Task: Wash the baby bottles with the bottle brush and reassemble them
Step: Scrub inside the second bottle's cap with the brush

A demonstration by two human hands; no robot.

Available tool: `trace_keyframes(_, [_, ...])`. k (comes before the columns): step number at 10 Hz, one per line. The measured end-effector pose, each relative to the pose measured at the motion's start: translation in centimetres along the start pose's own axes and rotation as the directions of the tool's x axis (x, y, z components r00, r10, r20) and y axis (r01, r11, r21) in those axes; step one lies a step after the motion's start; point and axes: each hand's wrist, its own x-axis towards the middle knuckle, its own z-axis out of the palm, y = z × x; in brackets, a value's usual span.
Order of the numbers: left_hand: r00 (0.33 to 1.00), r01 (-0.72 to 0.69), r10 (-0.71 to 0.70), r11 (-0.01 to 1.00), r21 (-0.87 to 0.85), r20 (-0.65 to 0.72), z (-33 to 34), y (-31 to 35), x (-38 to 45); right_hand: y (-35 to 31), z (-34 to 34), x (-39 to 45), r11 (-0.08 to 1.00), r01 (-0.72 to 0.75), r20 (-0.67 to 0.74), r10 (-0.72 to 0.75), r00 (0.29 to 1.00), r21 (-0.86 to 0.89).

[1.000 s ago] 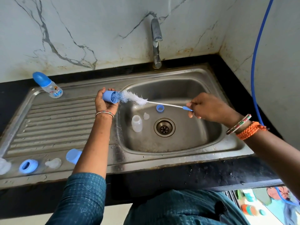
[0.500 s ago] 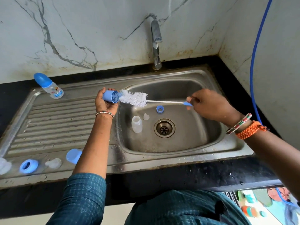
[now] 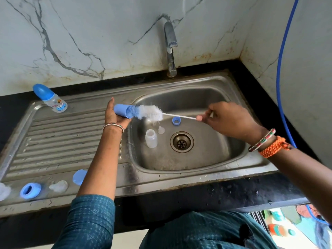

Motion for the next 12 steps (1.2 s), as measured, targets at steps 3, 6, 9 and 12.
trace_keyframes(3, [0.989,-0.143,0.146,0.985,-0.093,0.026,0.1,-0.3,-0.5,-0.2,0.7,-0.9,0.669,-0.516,0.706,-0.019,0.708,0.535])
trace_keyframes(6, [0.984,0.010,0.017,0.989,0.147,-0.176,-1.2,-0.4,-0.5,-0.3,2.8,-1.7,0.872,0.338,-0.402,-0.468,0.787,-0.354])
trace_keyframes(9, [0.992,-0.076,0.069,0.995,-0.064,-0.106,-0.8,0.5,-1.1,-0.5,1.1,-1.0,0.926,-0.171,0.386,0.030,0.922,0.337])
trace_keyframes(12, [0.994,-0.083,0.074,0.989,-0.125,-0.079,-0.7,0.1,-1.4,-1.0,0.9,-0.9,1.000,-0.017,-0.068,0.017,0.998,-0.003])
